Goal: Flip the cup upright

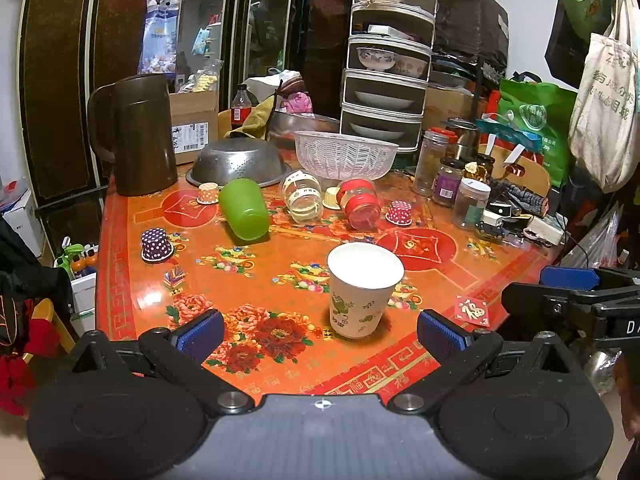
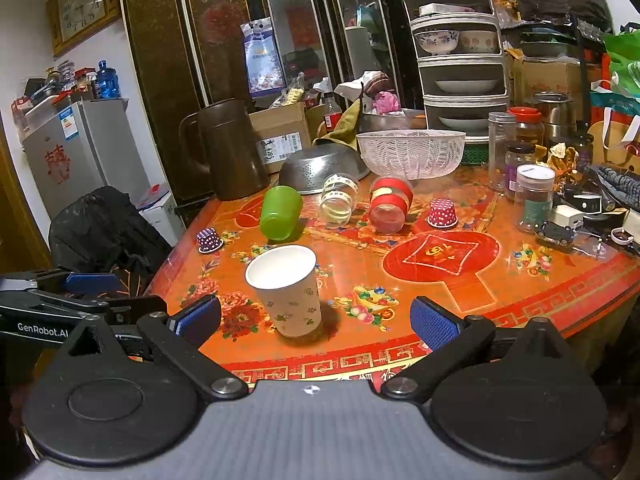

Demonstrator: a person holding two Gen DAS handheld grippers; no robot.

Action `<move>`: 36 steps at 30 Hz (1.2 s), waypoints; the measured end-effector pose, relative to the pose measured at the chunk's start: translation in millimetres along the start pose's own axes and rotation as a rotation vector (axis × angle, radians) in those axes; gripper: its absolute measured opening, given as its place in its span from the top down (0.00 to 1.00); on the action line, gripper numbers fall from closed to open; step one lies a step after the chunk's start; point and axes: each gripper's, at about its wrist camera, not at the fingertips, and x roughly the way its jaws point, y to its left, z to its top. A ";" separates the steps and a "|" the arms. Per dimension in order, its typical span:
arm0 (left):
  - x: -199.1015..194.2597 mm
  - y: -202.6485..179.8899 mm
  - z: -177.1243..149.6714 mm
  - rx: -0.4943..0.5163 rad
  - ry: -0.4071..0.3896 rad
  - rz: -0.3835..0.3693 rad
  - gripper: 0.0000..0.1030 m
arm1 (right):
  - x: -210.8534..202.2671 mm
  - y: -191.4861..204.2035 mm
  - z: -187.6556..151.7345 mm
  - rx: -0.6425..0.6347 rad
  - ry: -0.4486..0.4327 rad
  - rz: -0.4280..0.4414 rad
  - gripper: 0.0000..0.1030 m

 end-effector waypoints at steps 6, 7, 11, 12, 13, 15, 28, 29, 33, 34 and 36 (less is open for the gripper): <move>0.9 0.5 0.1 -0.008 0.002 0.002 0.00 | 0.5 -1.3 -0.7 0.009 -0.001 0.011 0.01; 0.9 1.1 0.2 -0.009 0.002 0.002 0.00 | 0.9 -0.9 -0.9 0.006 0.000 0.010 0.01; 1.2 2.9 0.0 -0.013 0.000 0.006 0.00 | 0.5 -0.3 -0.7 0.002 -0.002 0.012 0.01; 1.5 3.8 0.1 -0.016 0.000 0.007 0.00 | 0.2 -0.4 -0.7 0.002 -0.003 0.014 0.01; 1.5 4.0 0.1 -0.017 -0.001 0.008 0.00 | 0.3 -0.3 -0.9 0.002 -0.003 0.017 0.01; 1.8 4.8 -0.2 -0.017 0.000 0.009 0.00 | 1.2 0.5 -1.8 0.000 0.001 0.019 0.01; 2.8 3.4 -0.2 -0.020 0.004 0.008 0.00 | 0.9 0.1 -2.9 0.001 -0.006 0.027 0.01; 2.6 3.5 -0.2 -0.021 0.005 0.008 0.00 | 1.3 0.0 -2.7 0.002 -0.006 0.027 0.01; 2.9 3.5 -0.3 -0.020 0.003 0.007 0.00 | 1.9 -1.4 -2.3 0.007 -0.003 0.030 0.01; 3.2 3.7 0.0 -0.019 0.004 0.008 0.00 | 1.7 -1.5 -2.4 0.008 -0.004 0.031 0.01; 3.4 3.6 -0.1 -0.020 0.005 0.007 0.00 | 1.1 -1.4 -2.6 0.007 -0.006 0.032 0.01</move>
